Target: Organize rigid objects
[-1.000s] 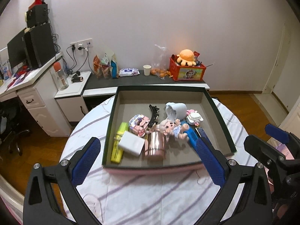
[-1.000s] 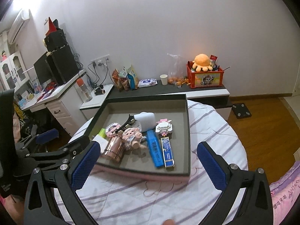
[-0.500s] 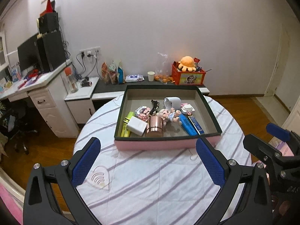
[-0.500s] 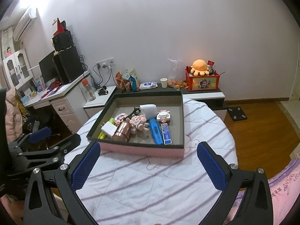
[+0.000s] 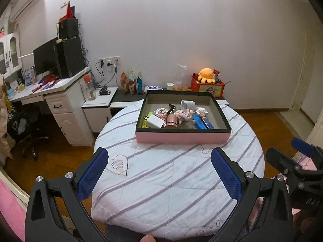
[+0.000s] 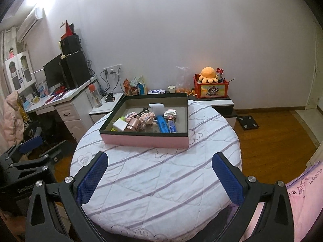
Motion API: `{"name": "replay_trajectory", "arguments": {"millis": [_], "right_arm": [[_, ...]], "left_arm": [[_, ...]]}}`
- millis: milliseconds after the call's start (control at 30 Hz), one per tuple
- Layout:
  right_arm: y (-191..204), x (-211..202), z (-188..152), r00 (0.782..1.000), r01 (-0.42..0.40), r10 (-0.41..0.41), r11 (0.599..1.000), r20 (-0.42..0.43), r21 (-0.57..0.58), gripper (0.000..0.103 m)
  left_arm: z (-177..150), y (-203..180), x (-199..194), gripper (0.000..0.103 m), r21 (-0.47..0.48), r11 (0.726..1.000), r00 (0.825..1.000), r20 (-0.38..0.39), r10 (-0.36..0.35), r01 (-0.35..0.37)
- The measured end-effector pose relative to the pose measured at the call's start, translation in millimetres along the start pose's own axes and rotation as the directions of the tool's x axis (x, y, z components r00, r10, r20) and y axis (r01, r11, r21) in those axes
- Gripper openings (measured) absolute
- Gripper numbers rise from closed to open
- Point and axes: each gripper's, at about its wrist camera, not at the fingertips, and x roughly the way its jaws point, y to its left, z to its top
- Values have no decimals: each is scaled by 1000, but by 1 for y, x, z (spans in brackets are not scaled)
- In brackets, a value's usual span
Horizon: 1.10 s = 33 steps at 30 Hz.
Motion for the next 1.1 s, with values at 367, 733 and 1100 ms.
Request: {"name": "replay_trajectory", "arguments": {"millis": [367, 733, 1100], "right_arm": [[23, -37, -19, 997, 20, -17, 999, 82, -40, 103], [30, -38, -23, 996, 21, -17, 999, 90, -49, 103], [30, -36, -22, 996, 19, -15, 999, 83, -47, 103]], "left_arm": [[-20, 9, -46, 103, -16, 999, 996, 77, 47, -46], [-19, 16, -44, 103, -16, 998, 995, 76, 63, -62], [-21, 15, -41, 103, -7, 998, 996, 68, 61, -61]]}}
